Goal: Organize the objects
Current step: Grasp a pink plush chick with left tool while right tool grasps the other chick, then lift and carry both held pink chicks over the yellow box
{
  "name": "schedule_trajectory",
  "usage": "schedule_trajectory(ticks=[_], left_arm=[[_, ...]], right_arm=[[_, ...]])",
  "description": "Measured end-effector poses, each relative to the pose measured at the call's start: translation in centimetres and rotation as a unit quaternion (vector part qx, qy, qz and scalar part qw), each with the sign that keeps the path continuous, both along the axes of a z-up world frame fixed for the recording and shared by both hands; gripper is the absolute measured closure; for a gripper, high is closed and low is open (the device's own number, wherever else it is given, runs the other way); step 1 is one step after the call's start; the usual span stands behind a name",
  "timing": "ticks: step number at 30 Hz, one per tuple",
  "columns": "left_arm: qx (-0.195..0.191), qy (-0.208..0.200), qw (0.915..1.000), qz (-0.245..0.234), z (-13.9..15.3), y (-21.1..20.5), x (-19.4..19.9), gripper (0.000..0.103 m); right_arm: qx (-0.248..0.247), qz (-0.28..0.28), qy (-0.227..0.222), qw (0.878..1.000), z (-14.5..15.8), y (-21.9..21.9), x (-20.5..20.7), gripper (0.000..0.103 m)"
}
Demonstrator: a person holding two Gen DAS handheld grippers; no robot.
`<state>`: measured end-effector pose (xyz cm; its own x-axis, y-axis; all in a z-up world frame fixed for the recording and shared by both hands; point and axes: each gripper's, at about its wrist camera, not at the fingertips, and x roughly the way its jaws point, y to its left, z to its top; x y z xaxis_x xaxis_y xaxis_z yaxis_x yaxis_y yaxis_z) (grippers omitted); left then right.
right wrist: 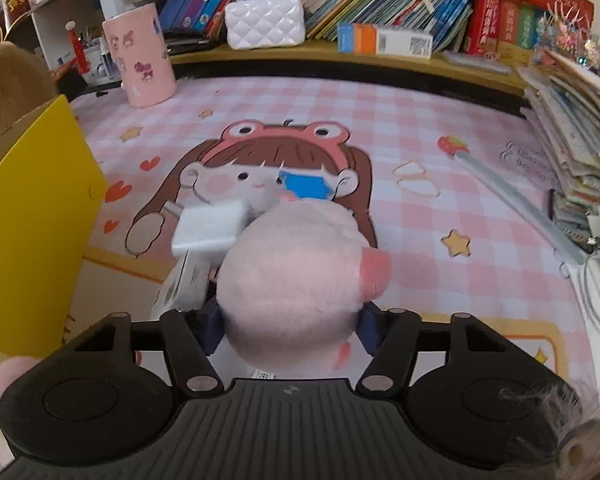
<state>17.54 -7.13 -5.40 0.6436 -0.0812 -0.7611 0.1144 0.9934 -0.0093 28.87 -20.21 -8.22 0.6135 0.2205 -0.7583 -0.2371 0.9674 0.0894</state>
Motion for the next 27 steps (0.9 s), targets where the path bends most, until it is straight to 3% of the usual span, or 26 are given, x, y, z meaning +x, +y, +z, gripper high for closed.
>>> schedule_trajectory(ticks=[13, 27], left_arm=[[-0.036, -0.031, 0.9988, -0.013, 1.4, 0.5, -1.0, 0.055], [-0.059, -0.053, 0.9964, -0.031, 2.7, 4.1, -5.3, 0.055]], right_arm=[[0.027, -0.066, -0.028, 0.997, 4.2, -4.2, -5.7, 0.049], [0.005, -0.1, -0.038, 0.994, 5.2, -1.0, -14.9, 0.049]])
